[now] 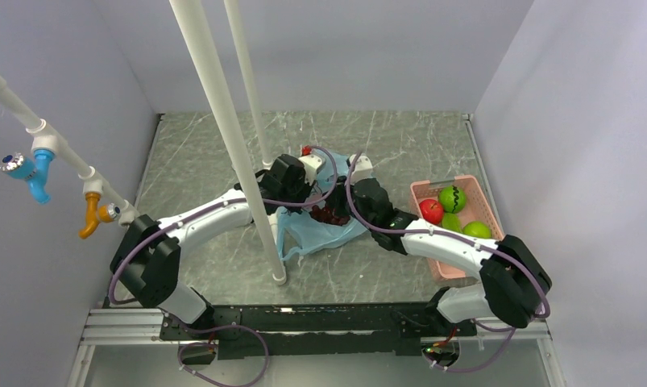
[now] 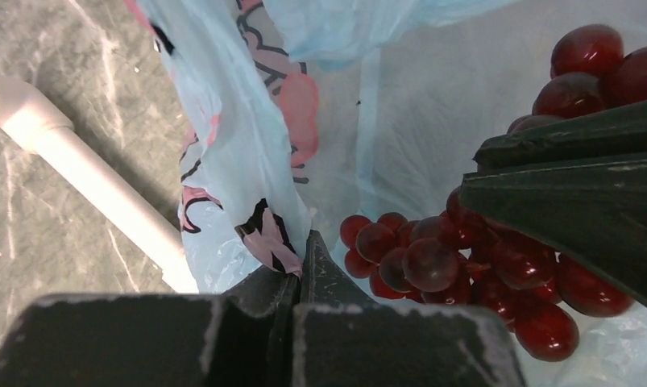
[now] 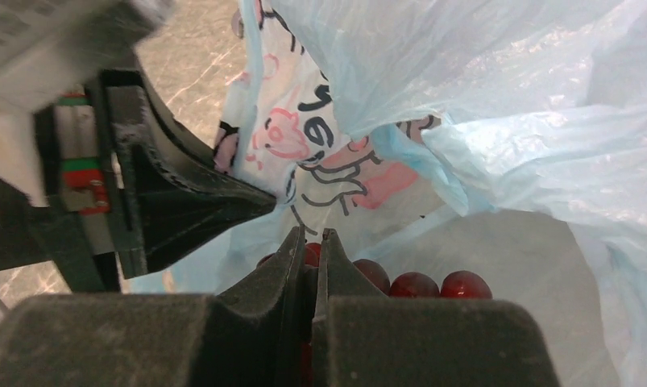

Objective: Take the fake fruits out of the plastic bag

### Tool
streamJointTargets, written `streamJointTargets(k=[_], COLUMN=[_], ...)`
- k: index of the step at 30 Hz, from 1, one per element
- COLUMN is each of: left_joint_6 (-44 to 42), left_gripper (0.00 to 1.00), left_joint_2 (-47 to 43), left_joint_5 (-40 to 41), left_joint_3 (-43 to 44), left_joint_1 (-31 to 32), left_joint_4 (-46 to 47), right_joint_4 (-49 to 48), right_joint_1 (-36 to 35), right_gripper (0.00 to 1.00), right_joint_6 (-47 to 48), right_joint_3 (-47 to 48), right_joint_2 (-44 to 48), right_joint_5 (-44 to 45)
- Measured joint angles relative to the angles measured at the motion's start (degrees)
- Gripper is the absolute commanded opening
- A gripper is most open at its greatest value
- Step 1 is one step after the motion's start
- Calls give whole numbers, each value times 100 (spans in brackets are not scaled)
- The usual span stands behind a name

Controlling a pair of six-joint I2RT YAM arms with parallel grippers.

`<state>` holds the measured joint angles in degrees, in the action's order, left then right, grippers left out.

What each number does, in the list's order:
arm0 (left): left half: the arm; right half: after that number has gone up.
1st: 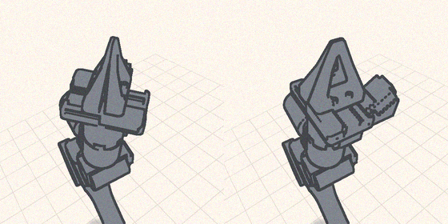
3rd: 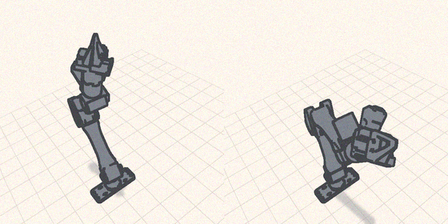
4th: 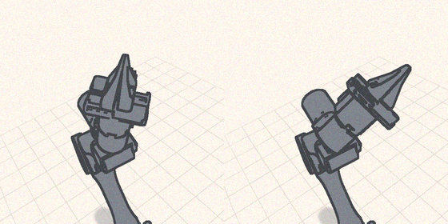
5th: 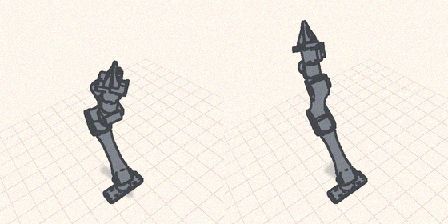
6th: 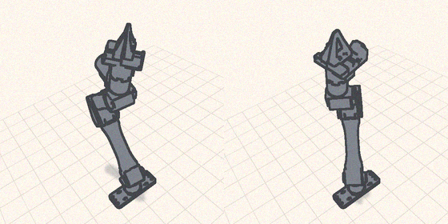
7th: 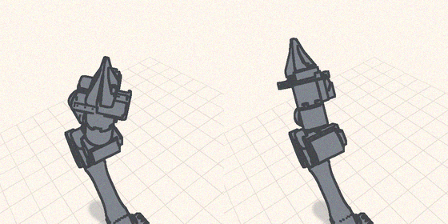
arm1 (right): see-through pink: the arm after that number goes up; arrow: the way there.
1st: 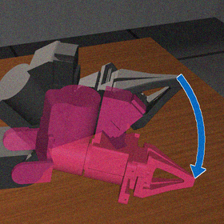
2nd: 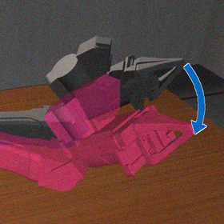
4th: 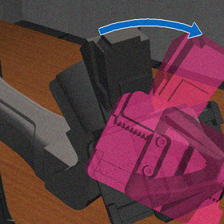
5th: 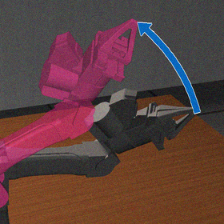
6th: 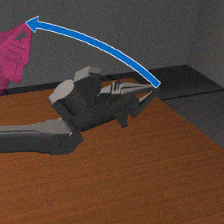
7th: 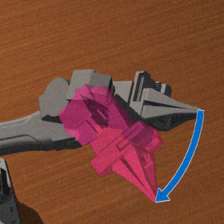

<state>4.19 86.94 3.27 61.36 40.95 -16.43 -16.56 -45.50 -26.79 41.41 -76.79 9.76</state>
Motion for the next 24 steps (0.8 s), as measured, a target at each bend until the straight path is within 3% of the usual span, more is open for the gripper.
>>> streamJointTargets(k=[10, 18, 24], left_joint_6=[7, 4, 15], left_gripper=[0, 0, 0], left_joint_2=[96, -404, -557], left_joint_5=[-186, 186, 326], left_joint_3=[48, -157, -175], left_joint_1=[0, 0, 0], left_joint_4=[-101, 68, 203], right_joint_4=[-68, -111, -236], right_joint_1=[4, 142, 240], right_gripper=[0, 0, 0], right_joint_6=[-2, -304, -667], right_joint_3=[247, 267, 267], right_joint_2=[297, 970, 1414], right_joint_5=[-42, 190, -122])
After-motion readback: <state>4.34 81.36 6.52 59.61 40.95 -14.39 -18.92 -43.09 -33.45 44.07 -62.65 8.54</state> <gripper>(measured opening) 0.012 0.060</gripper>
